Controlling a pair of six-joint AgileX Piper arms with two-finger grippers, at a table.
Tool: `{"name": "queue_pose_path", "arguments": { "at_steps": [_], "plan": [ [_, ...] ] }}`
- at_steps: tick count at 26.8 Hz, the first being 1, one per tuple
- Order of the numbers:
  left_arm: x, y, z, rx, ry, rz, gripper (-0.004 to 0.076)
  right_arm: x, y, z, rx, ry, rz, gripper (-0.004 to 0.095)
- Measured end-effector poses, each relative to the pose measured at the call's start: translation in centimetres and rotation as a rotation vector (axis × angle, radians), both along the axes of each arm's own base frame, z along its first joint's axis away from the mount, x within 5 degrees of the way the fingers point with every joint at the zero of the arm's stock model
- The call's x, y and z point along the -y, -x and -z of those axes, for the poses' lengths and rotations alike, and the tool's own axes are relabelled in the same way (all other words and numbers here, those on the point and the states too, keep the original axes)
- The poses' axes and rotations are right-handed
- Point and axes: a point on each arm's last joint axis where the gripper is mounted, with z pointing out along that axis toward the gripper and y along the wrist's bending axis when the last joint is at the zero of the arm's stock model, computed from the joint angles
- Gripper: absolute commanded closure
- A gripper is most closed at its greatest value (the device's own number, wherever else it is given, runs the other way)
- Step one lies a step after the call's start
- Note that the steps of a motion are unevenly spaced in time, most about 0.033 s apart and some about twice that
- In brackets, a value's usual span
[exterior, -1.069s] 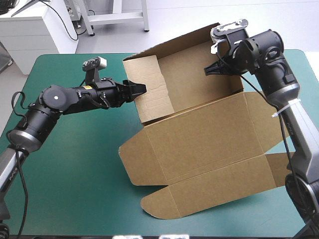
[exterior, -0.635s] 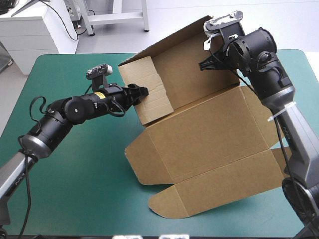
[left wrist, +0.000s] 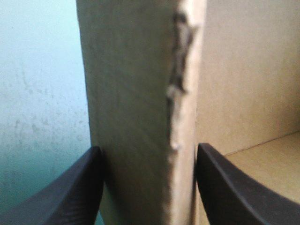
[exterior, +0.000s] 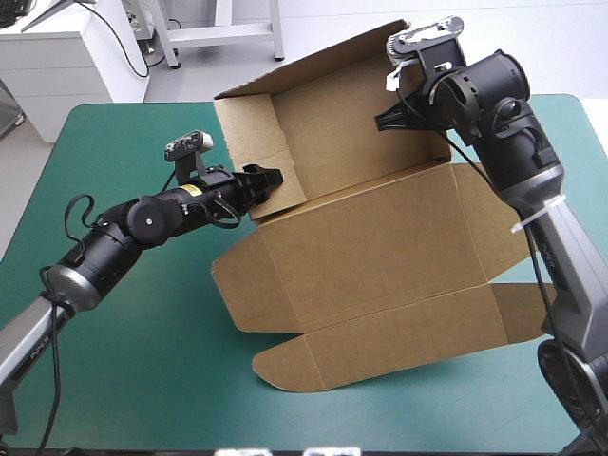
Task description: Fold the box
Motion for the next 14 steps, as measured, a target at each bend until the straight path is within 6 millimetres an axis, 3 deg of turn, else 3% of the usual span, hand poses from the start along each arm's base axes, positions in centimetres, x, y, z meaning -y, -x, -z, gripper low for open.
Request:
{"name": "queue_pose_path", "arguments": {
  "at_steps": [6, 9, 11, 12, 14],
  "plan": [
    [0.0, -0.2, -2.1, 0.087, -0.023, 0.023, 0.0342, 0.3, 0.1, -0.3, 0.016, 0.013, 0.012, 0.0908],
    [0.0, -0.2, -2.1, 0.092, -0.04, 0.029, 0.0477, 0.3, 0.2, -0.5, 0.021, 0.011, 0.012, 0.0908],
    [-0.1, -0.2, -2.0, 0.098, -0.06, 0.032, 0.0674, 0.4, 0.2, -0.5, 0.023, 0.013, 0.012, 0.0908],
    [-0.1, -0.2, -2.0, 0.101, -0.066, 0.034, 0.0726, 0.4, 0.2, -0.5, 0.025, 0.017, 0.016, 0.0908],
    [-0.3, -0.3, -1.9, 0.111, -0.092, 0.031, 0.0731, 0.5, 0.2, -0.6, 0.027, 0.017, 0.016, 0.0908]
  ]
}}
